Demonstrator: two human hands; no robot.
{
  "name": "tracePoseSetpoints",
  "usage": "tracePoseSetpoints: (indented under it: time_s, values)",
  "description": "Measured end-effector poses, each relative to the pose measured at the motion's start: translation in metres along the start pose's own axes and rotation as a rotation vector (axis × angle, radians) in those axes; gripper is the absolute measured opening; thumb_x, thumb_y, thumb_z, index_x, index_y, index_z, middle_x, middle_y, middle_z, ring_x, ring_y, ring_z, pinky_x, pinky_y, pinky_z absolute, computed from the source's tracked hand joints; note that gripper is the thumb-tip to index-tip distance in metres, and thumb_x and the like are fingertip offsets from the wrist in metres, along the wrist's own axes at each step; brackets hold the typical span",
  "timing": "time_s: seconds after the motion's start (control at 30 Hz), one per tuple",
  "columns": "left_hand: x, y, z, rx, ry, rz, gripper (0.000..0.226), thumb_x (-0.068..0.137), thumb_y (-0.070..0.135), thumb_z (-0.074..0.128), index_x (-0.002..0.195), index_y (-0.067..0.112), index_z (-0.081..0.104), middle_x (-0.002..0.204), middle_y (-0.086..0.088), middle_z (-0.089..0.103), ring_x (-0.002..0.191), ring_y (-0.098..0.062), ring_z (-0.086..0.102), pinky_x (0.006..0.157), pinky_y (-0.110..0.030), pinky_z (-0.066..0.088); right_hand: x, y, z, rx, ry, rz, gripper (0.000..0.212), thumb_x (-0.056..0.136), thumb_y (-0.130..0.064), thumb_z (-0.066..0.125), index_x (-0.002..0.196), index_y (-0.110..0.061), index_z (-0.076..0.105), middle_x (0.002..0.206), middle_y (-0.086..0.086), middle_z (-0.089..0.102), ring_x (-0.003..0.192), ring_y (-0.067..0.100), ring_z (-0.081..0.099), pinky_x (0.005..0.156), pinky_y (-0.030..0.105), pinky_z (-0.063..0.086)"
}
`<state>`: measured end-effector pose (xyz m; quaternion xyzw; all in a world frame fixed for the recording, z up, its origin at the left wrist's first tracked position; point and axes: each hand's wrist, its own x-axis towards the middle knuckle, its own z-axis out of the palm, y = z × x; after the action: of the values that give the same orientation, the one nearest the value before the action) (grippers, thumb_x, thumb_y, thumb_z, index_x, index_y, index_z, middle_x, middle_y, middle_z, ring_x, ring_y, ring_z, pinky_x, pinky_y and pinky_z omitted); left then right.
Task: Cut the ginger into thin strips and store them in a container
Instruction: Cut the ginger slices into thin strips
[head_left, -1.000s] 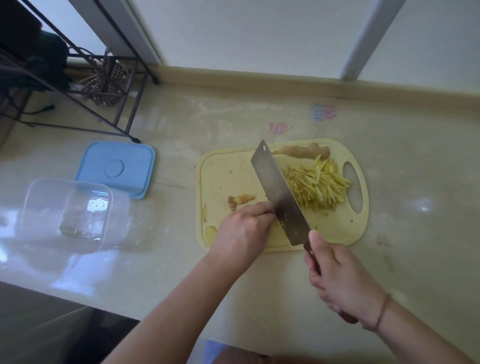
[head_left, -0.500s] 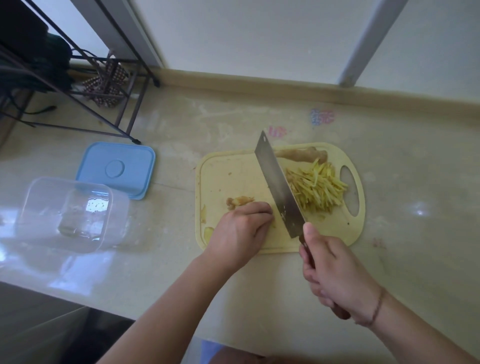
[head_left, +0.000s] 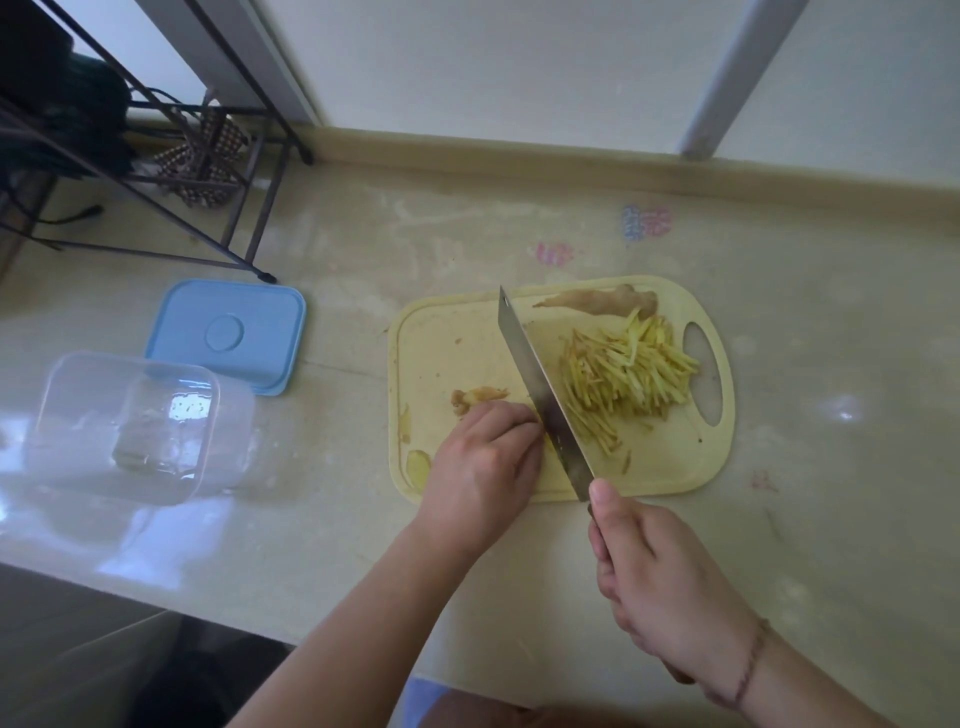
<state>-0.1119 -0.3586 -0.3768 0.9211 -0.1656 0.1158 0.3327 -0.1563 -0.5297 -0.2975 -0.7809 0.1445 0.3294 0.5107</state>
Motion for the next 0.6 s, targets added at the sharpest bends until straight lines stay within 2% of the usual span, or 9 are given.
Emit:
tracePoseSetpoints:
  time_s: [0.27,0.37,0.53,0.6]
  values:
    - [0.0023,-0.0007,0.0028,0.0,-0.004,-0.009,0.013,0.091,0.005,0.064,0.088,0.003,0.077,0.096,-0.005,0.073,0.086,-0.026,0.065,0.078,-0.031,0.053,0.0002,0.0028,0.0026,-0.055,0.036,-0.026,0.067,0.074,-0.08,0.023,0.066,-0.015,0.041,0.043,-0.008,0.039,0.036,0.007,0.036,0.039,0.016,0.03]
    - [0.0039,-0.0016,0.0029,0.004,-0.004,0.0,0.014,0.09,0.005,0.064,0.086,0.003,0.077,0.094,-0.005,0.073,0.085,-0.026,0.064,0.079,-0.031,0.052,0.0016,0.0046,0.0027,-0.069,0.037,-0.029,0.068,0.074,-0.08,0.021,0.066,-0.015,0.042,0.042,-0.008,0.04,0.037,0.007,0.037,0.045,0.016,0.026]
    - [0.0035,-0.0028,0.0028,0.008,-0.005,0.019,0.01,0.089,0.001,0.067,0.084,0.002,0.076,0.093,-0.005,0.074,0.084,-0.027,0.066,0.078,-0.033,0.054,0.0067,0.0062,0.0052,-0.118,0.068,-0.068,0.068,0.078,-0.078,0.017,0.062,-0.016,0.042,0.043,-0.011,0.048,0.044,0.009,0.043,0.053,0.032,0.036]
    - [0.0035,-0.0039,0.0028,0.011,-0.003,0.026,0.013,0.09,0.003,0.066,0.085,0.002,0.077,0.094,-0.005,0.074,0.085,-0.027,0.066,0.078,-0.034,0.055,0.008,0.0061,0.0086,-0.143,0.077,-0.087,0.071,0.085,-0.078,0.011,0.06,-0.019,0.041,0.044,-0.015,0.052,0.049,0.01,0.048,0.057,0.029,0.039]
